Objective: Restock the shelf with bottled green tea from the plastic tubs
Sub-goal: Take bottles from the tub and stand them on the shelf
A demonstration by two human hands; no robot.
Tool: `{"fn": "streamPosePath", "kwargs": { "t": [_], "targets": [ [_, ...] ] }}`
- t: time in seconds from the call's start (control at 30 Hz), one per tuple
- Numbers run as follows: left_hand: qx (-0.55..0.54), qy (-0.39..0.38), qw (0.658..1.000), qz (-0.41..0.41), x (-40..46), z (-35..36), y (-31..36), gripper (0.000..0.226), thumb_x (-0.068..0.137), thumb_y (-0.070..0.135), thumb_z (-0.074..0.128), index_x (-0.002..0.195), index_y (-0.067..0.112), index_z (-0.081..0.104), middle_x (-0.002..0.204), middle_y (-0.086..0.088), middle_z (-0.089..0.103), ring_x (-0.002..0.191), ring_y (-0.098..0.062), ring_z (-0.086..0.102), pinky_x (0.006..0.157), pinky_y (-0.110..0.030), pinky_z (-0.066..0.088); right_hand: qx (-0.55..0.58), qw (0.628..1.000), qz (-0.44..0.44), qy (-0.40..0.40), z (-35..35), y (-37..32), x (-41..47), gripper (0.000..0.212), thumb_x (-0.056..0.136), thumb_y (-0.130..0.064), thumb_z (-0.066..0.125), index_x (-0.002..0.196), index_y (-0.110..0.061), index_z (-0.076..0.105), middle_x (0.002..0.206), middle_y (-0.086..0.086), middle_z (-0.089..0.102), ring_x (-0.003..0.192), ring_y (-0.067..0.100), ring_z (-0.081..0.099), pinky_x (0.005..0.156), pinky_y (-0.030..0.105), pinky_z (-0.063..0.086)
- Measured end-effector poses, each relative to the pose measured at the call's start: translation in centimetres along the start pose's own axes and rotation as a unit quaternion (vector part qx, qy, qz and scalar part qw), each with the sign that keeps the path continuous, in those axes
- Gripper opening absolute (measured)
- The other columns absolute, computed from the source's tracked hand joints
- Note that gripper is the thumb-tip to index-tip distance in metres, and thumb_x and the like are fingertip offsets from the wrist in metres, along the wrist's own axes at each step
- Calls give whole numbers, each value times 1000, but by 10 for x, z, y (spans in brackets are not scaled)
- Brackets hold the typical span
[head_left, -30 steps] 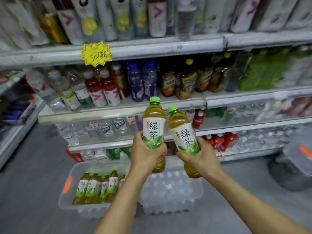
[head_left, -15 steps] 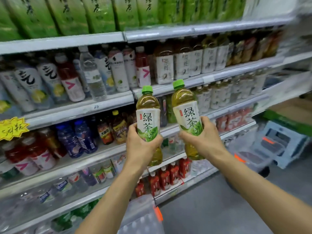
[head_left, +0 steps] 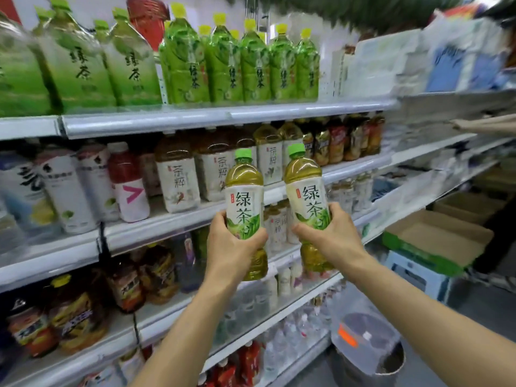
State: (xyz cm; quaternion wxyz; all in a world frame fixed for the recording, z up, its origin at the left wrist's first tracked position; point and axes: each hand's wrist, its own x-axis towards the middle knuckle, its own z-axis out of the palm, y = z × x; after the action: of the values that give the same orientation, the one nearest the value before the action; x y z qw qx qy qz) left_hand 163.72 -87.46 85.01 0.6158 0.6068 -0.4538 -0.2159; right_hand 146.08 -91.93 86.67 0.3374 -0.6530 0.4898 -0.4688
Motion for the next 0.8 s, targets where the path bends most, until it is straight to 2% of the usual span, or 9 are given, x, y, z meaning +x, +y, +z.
{"fn": "streamPosePath", "kwargs": {
  "t": [0.07, 0.17, 0.3, 0.37, 0.43, 0.57, 0.67, 0.8],
  "targets": [
    [-20, -8, 1000, -2, 25, 32, 8, 58, 74, 20, 86, 121, 23, 52, 107, 5, 67, 93, -10, 67, 71, -23, 54, -1, 1000, 0, -11, -18, 7, 37, 51, 75, -30, 83, 112, -18, 50, 99, 0, 64, 85, 9, 62, 61, 20, 47],
    [-43, -18, 999, -6, 58, 75, 20, 60, 74, 21, 86, 121, 28, 49, 107, 6, 66, 94, -11, 67, 79, -32, 59, -3, 1000, -14, -12, -42, 17, 88, 51, 72, -33, 85, 110, -20, 52, 99, 0, 65, 87, 12, 64, 64, 23, 49],
    [-31, -24, 999, 10, 97, 122, 34, 65, 74, 25, 86, 123, 32, 43, 109, 6, 63, 97, -12, 65, 82, -33, 58, 5, 999, -32, -19, -69, 24, 146, 47, 78, -35, 81, 113, -19, 53, 99, -2, 64, 85, 7, 63, 54, 12, 45],
    [-25, -21, 999, 22, 113, 139, 41, 66, 75, 25, 86, 125, 31, 43, 109, 6, 63, 96, -10, 65, 78, -28, 57, 17, 999, -43, -13, -78, 27, 174, 46, 81, -37, 78, 114, -18, 53, 99, -1, 63, 84, 7, 61, 53, 12, 44],
    [-19, -14, 999, 33, 127, 155, 49, 62, 75, 22, 85, 121, 31, 45, 106, 7, 65, 94, -9, 66, 72, -22, 54, 34, 998, -51, -7, -85, 31, 203, 48, 82, -39, 77, 116, -17, 52, 103, 1, 63, 87, 9, 61, 58, 18, 45],
    [-12, 8, 999, 46, 151, 191, 61, 42, 78, 17, 83, 100, 35, 51, 96, 9, 67, 83, -3, 66, 56, -10, 49, 61, 995, -72, -24, -102, 41, 261, 49, 80, -38, 78, 117, -17, 52, 106, 1, 64, 92, 11, 62, 63, 21, 46],
    [-7, 35, 998, 58, 169, 226, 71, 38, 79, 19, 82, 100, 34, 54, 95, 11, 69, 83, -2, 66, 63, -14, 50, 49, 993, -99, -45, -124, 51, 307, 45, 80, -34, 78, 114, -17, 54, 104, -1, 64, 92, 10, 61, 65, 22, 46],
    [-33, 87, 994, 51, 196, 285, 86, 44, 79, 18, 82, 114, 27, 56, 100, 3, 71, 90, -14, 70, 81, -36, 60, 47, 987, -129, -83, -163, 64, 373, 47, 79, -28, 78, 116, -16, 53, 104, 1, 64, 92, 13, 62, 67, 24, 49]
  ]
}}
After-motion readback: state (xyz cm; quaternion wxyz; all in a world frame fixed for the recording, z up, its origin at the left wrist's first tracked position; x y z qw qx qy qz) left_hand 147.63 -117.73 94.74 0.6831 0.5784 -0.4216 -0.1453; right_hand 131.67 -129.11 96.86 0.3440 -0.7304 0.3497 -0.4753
